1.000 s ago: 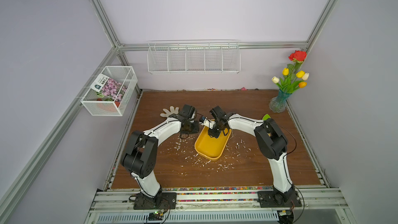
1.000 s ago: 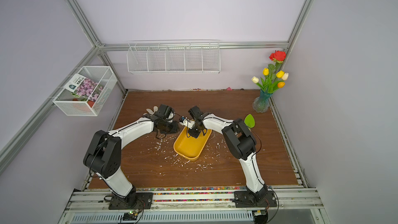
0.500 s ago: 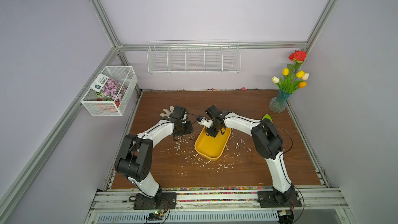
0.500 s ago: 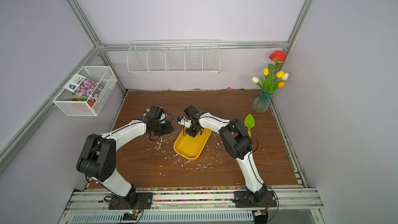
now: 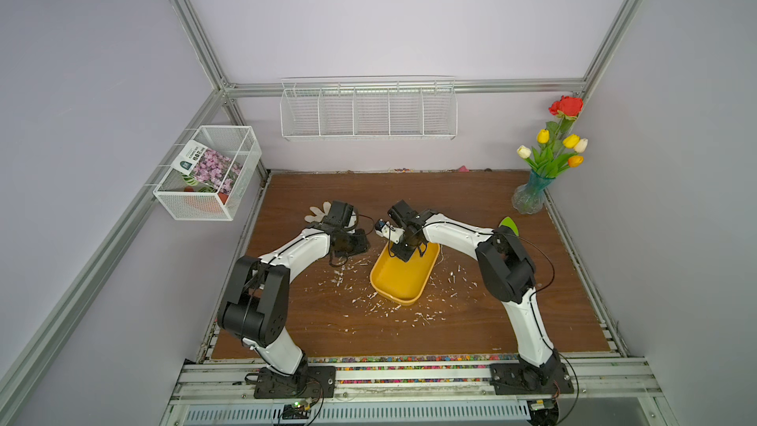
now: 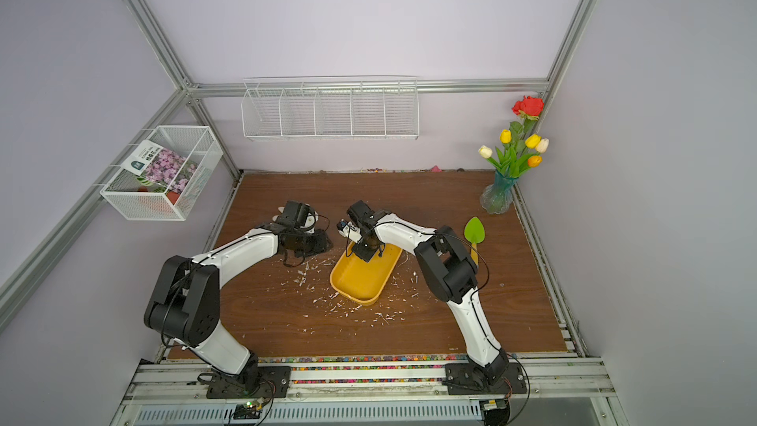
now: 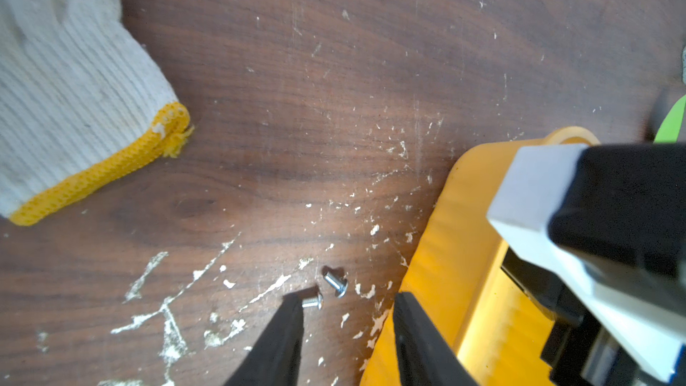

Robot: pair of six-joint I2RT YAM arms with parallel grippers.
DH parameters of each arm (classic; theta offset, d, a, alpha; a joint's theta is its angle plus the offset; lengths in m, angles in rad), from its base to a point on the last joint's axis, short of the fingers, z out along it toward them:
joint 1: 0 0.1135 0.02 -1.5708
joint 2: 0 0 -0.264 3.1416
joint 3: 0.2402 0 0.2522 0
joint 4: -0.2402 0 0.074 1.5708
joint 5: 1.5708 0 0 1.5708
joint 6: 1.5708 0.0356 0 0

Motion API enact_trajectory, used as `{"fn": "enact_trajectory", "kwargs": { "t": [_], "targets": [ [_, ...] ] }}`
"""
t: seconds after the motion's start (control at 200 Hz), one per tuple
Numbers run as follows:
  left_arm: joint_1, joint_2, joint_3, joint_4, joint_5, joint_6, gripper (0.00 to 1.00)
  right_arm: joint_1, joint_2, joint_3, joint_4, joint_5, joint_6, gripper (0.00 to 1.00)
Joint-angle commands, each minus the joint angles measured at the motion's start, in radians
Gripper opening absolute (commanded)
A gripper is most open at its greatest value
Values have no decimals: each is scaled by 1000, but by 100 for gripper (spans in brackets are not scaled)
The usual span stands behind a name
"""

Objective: Take out the screws from the storage box
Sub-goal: Pick up the screw from the storage box, then place the screw at the center of the board.

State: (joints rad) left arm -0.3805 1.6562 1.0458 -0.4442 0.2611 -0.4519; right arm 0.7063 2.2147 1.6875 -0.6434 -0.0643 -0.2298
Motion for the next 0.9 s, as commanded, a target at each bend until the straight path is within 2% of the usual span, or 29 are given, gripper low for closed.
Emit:
{"fn": "enact_trajectory", "kwargs": {
  "t": [0.0,0.095,0.2,0.425,0.505,0.6,0.665,0.755,0.835,0.895],
  "targets": [
    [2,-23,3,9,13,7,44,-22,-27,-22,-48,-58,73,0],
    [2,-37,5,11,12,5,45,-41,-83,-1,-21,-125,130,0],
    [2,-45,26,-2,7,21,47,-58,-126,9,-34,-145,159,0],
    [-11,-61,113,-23,51,100,48,-97,-287,-107,-15,-183,216,0],
    [-44,-72,147,-8,64,132,50,-114,-373,-168,-18,-178,240,0],
    [-126,-60,211,-27,-4,188,52,-138,-480,-256,-31,-174,269,0],
    [-170,-31,254,-45,-11,217,52,-151,-547,-316,-55,-166,285,0],
    [-220,15,296,-67,-36,228,49,-154,-645,-419,-68,-134,303,0],
    [-235,43,286,-21,5,193,38,-156,-726,-513,-70,-81,351,0],
    [-243,67,278,4,25,164,35,-159,-777,-581,-58,-60,382,0]
  ]
}}
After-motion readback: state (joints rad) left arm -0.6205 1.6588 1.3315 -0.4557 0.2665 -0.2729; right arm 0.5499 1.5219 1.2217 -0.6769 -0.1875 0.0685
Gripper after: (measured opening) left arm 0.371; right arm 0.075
